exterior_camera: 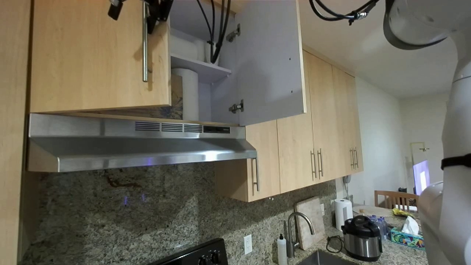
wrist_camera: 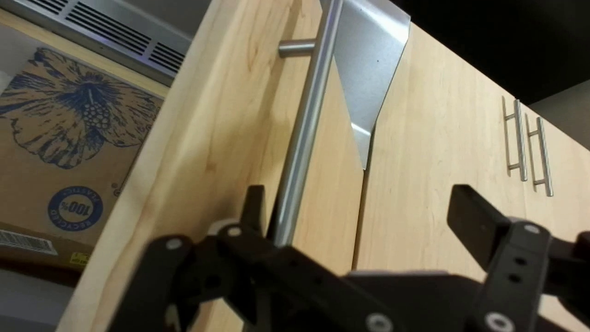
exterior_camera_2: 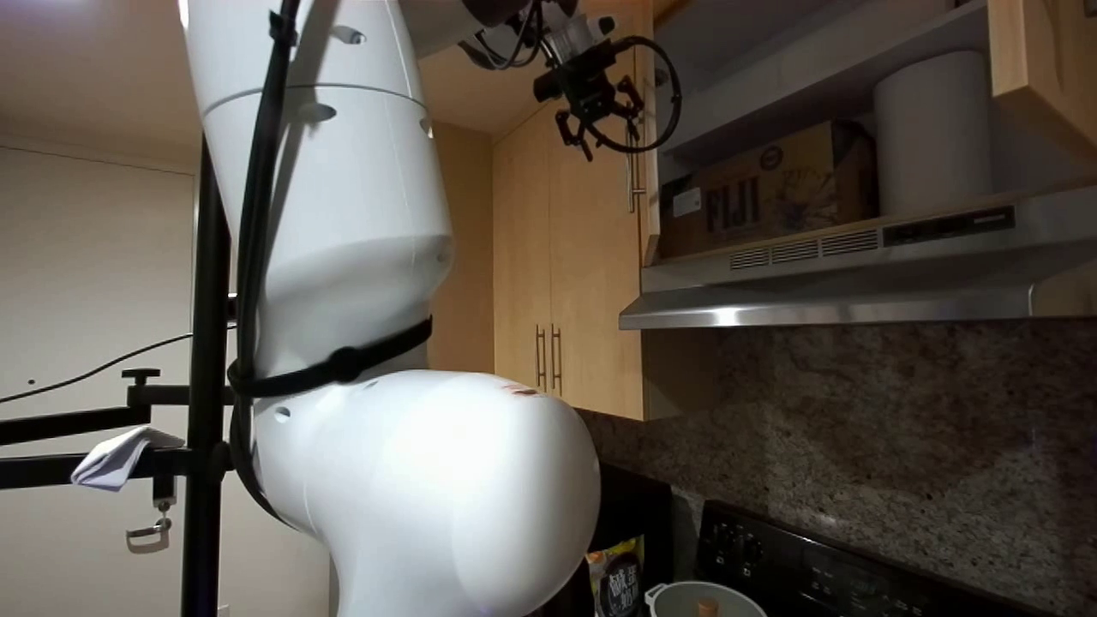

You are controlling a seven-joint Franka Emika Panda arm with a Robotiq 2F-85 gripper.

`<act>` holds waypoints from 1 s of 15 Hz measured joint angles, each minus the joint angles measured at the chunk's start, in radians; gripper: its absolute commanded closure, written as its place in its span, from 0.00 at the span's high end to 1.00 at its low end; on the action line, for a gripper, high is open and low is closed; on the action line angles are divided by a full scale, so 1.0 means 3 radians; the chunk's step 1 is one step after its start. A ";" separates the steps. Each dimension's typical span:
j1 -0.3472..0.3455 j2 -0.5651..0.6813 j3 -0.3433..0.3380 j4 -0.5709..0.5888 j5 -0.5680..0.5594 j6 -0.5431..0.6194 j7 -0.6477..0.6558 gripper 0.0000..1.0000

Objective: Open the left cabinet door at the top

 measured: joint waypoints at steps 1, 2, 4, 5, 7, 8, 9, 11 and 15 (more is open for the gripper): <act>0.0000 0.0000 0.0059 -0.0001 -0.0076 -0.0006 0.0106 1.00; -0.0001 0.0000 0.0116 -0.0003 -0.0152 -0.0011 0.0211 1.00; -0.0001 0.0001 0.0214 -0.0005 -0.0280 -0.0019 0.0373 1.00; -0.0001 0.0003 0.0256 -0.0005 -0.0332 -0.0021 0.0439 1.00; -0.0001 0.0011 0.0333 -0.0005 -0.0435 -0.0026 0.0552 1.00; -0.0002 0.0015 0.0368 -0.0005 -0.0485 -0.0027 0.0603 1.00; -0.0002 0.0021 0.0403 -0.0005 -0.0535 -0.0027 0.0661 1.00; -0.0002 0.0034 0.0473 -0.0004 -0.0646 -0.0028 0.0791 1.00; -0.0002 0.0076 0.0616 0.0011 -0.0877 -0.0031 0.1066 1.00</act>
